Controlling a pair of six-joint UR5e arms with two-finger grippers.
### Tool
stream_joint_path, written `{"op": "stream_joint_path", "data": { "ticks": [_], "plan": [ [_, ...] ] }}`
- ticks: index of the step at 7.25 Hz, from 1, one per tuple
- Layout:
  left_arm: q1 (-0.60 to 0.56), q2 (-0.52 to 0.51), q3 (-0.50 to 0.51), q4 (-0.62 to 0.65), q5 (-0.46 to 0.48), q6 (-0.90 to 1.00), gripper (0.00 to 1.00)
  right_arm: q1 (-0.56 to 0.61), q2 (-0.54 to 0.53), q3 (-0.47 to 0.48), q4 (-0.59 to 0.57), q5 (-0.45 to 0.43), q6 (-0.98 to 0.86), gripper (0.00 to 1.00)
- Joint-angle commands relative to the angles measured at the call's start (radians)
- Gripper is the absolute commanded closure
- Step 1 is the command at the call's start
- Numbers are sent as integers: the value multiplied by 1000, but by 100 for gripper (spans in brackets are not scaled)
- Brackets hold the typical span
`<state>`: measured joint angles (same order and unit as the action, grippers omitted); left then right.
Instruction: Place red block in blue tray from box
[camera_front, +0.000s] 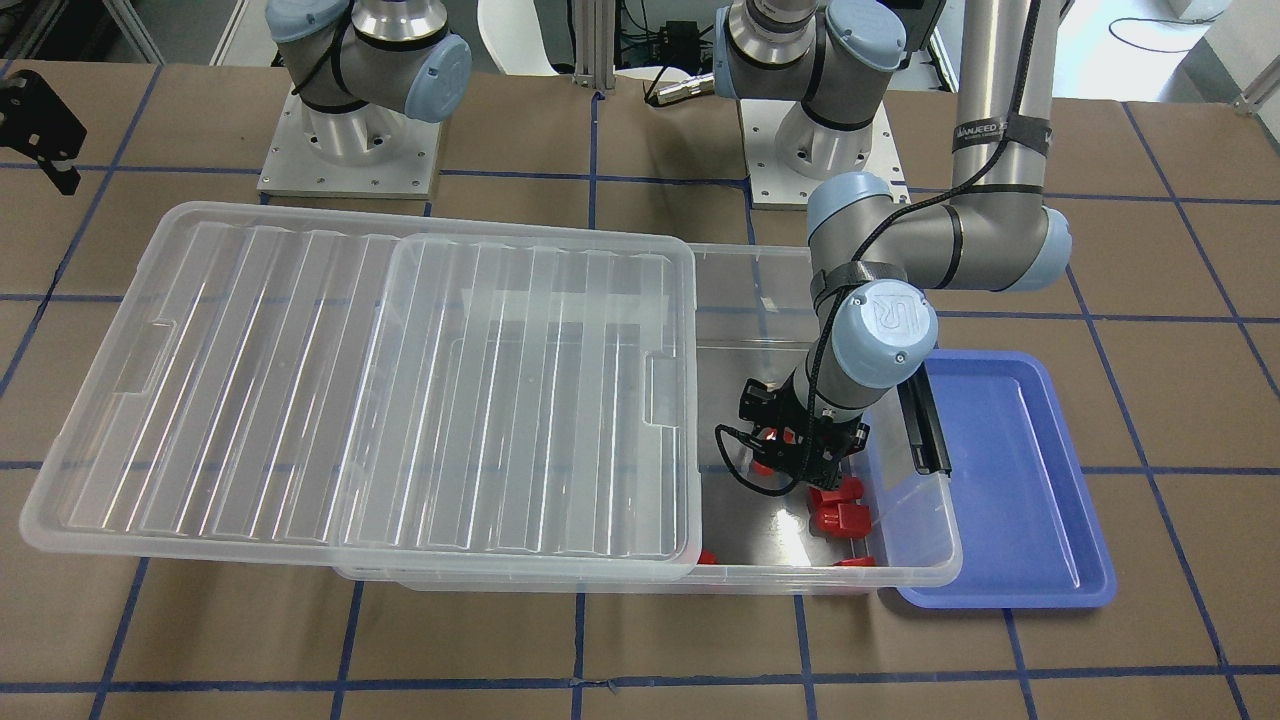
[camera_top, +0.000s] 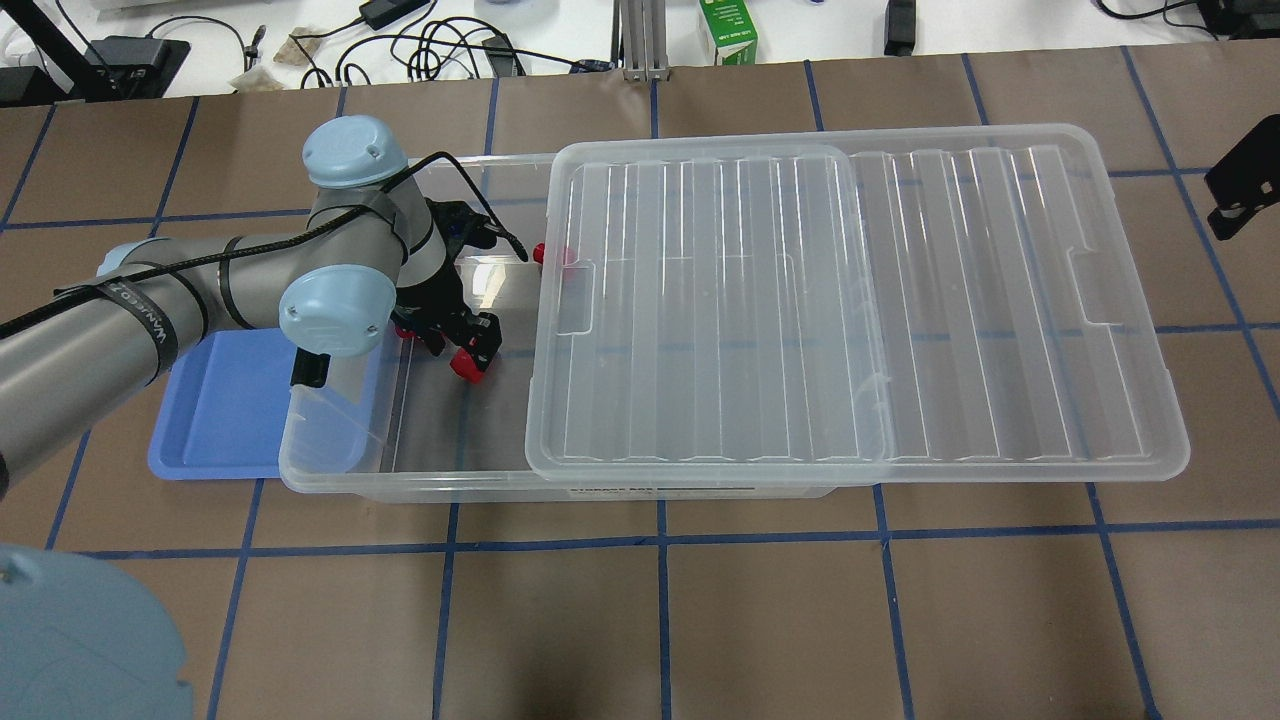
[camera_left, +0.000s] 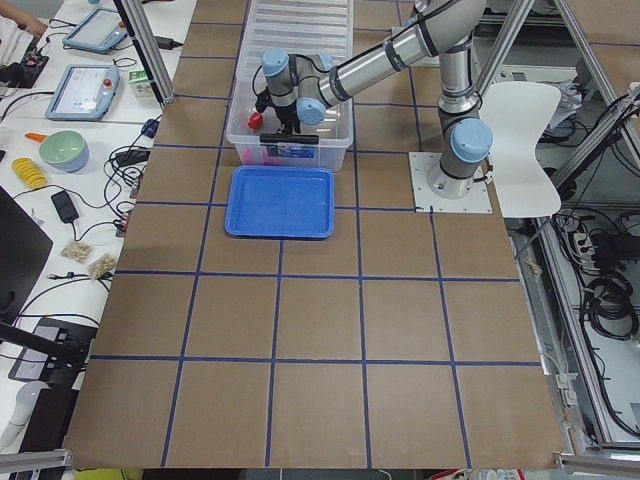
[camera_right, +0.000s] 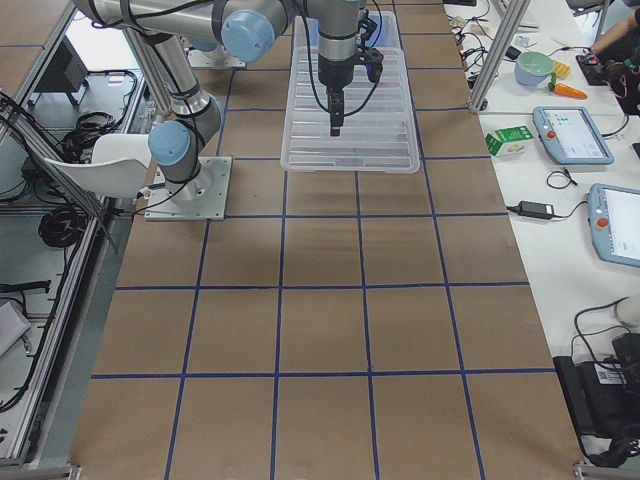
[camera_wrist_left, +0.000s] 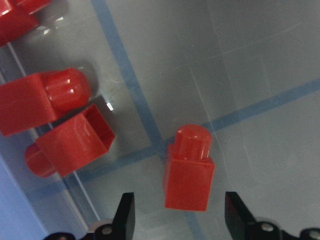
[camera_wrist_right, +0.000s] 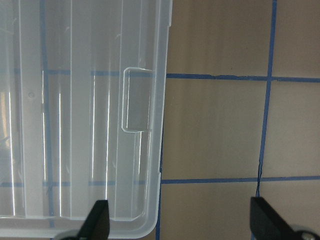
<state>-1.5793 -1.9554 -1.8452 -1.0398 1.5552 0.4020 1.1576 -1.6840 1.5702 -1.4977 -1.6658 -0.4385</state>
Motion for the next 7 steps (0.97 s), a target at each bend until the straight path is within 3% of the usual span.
{"op": "stream_joint_path", "data": {
  "ticks": [1, 2, 3, 4, 7],
  "plan": [
    [-1, -22, 0, 35, -1, 8, 31, 8, 7, -25, 20, 12, 75, 0],
    [-1, -25, 0, 35, 0, 11, 44, 39, 12, -28, 17, 27, 128, 0],
    [-2, -25, 0, 33, 2, 11, 81, 92, 13, -30, 8, 64, 200, 0],
    [-1, -25, 0, 35, 0, 9, 100, 158, 23, -29, -5, 66, 268, 0],
    [-4, 12, 20, 23, 5, 12, 100, 350, 81, -19, -74, 64, 418, 0]
  ]
}}
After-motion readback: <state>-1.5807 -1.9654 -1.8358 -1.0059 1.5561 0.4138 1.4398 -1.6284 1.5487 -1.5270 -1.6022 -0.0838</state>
